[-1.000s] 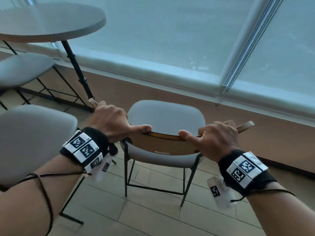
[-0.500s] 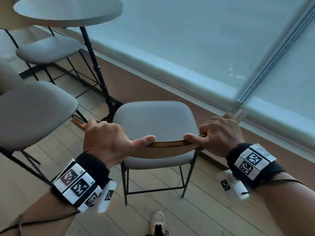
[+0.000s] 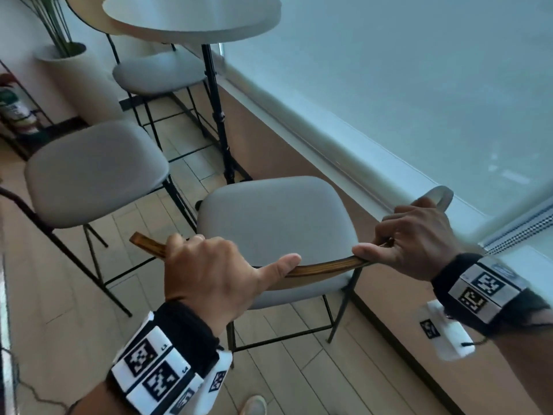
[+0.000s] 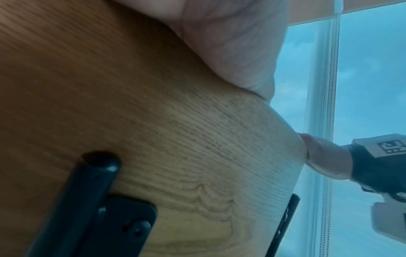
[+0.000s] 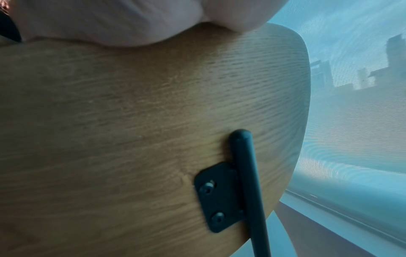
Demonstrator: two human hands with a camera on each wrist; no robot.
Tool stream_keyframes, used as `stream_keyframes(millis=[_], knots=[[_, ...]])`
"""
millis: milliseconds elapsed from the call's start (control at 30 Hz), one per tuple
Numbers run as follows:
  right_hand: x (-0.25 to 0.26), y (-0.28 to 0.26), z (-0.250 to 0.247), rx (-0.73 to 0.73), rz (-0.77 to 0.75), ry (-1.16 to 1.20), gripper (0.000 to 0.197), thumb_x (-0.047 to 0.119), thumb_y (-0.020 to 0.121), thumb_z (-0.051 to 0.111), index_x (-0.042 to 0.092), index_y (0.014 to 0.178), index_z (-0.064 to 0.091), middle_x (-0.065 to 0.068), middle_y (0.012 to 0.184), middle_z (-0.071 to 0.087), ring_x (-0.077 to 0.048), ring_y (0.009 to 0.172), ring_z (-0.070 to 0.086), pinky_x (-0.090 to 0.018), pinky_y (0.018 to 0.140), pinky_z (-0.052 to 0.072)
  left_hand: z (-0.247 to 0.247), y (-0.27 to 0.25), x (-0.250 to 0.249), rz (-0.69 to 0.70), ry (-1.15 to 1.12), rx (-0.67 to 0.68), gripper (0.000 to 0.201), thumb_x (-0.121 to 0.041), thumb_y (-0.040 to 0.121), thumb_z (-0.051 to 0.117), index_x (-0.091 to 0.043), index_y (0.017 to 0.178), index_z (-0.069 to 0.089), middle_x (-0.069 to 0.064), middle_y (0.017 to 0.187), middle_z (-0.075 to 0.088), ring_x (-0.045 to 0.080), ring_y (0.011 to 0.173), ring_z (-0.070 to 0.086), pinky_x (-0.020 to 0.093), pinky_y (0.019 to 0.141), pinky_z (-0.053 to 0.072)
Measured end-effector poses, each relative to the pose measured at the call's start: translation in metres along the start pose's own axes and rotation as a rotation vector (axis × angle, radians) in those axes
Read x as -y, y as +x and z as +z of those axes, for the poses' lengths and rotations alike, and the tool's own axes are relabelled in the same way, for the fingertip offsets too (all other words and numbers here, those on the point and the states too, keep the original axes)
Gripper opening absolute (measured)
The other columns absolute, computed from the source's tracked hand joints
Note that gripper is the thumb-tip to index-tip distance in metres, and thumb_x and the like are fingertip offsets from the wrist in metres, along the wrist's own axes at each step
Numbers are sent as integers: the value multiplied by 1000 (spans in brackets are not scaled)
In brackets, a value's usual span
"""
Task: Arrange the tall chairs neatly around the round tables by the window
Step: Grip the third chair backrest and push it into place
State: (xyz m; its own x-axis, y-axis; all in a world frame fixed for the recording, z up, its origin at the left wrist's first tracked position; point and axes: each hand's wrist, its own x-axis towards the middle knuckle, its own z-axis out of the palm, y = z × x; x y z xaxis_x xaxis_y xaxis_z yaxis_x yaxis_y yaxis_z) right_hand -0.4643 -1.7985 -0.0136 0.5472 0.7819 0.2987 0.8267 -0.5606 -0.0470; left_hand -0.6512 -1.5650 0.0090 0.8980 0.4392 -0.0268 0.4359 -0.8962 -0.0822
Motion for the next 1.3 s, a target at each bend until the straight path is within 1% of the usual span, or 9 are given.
stream_keyframes(millis=[167, 367, 567, 667, 767, 933, 1100, 1167, 1300], knots=[[-54, 25, 5, -4, -136, 33, 85, 88, 78, 18, 23, 43, 60, 9, 42, 49, -11, 49, 45, -32, 70, 23, -7, 9, -45, -140, -26, 10, 110, -99, 58, -12, -16, 55, 60, 4, 57, 58, 24, 64, 54, 42, 80, 34], [-108, 63, 16, 11, -273, 97, 85, 89, 78, 18, 24, 44, 62, 6, 43, 54, -11, 51, 48, -34, 73, 31, -12, 26, -93, -293, -64, 11, 110, -100, 57, -10, -15, 52, 59, 4, 55, 58, 24, 64, 56, 43, 84, 35], [-142, 96, 19, -4, -337, 166, 83, 89, 77, 18, 25, 43, 59, 12, 41, 40, -12, 51, 43, -36, 74, 31, -16, 51, -124, -383, -73, -8, 110, -100, 59, -8, -13, 52, 59, 6, 54, 56, 24, 60, 53, 43, 83, 35], [-156, 106, 21, -11, -348, 170, 83, 89, 77, 20, 24, 43, 60, 12, 40, 37, -11, 51, 41, -32, 72, 22, -16, 64, -135, -405, -70, -23, 109, -100, 59, -6, -13, 51, 58, 6, 53, 55, 24, 59, 52, 43, 83, 35], [-168, 112, 21, -25, -348, 180, 83, 89, 76, 20, 23, 42, 58, 17, 40, 29, -13, 51, 40, -31, 68, 19, -17, 75, -144, -417, -81, -35, 107, -101, 59, -4, -13, 50, 58, 6, 53, 55, 24, 58, 52, 44, 85, 36], [-179, 119, 18, -34, -321, 179, 67, 90, 75, 17, 37, 43, 41, 16, 40, 28, -12, 52, 39, -31, 69, 17, -17, 90, -153, -419, -106, -53, 105, -102, 59, 0, -14, 50, 56, 6, 52, 51, 24, 60, 50, 46, 87, 35], [-188, 121, 23, -7, -323, 163, 81, 91, 74, 18, 26, 42, 54, 17, 41, 31, -15, 53, 41, -34, 72, 25, -15, 95, -155, -417, -96, -63, 105, -102, 59, -1, -14, 49, 55, 6, 53, 53, 24, 60, 50, 45, 85, 35], [-190, 123, 24, 4, -335, 151, 82, 91, 74, 17, 25, 42, 54, 16, 41, 33, -16, 53, 42, -36, 72, 28, -15, 96, -156, -425, -92, -61, 105, -101, 59, -1, -14, 49, 56, 7, 53, 52, 25, 60, 50, 45, 86, 35], [-192, 124, 23, 2, -328, 177, 62, 90, 75, 18, 41, 43, 38, 13, 41, 39, -14, 53, 42, -33, 72, 23, -14, 96, -159, -428, -94, -56, 105, -101, 60, -1, -13, 50, 56, 7, 54, 52, 25, 62, 51, 46, 86, 34]])
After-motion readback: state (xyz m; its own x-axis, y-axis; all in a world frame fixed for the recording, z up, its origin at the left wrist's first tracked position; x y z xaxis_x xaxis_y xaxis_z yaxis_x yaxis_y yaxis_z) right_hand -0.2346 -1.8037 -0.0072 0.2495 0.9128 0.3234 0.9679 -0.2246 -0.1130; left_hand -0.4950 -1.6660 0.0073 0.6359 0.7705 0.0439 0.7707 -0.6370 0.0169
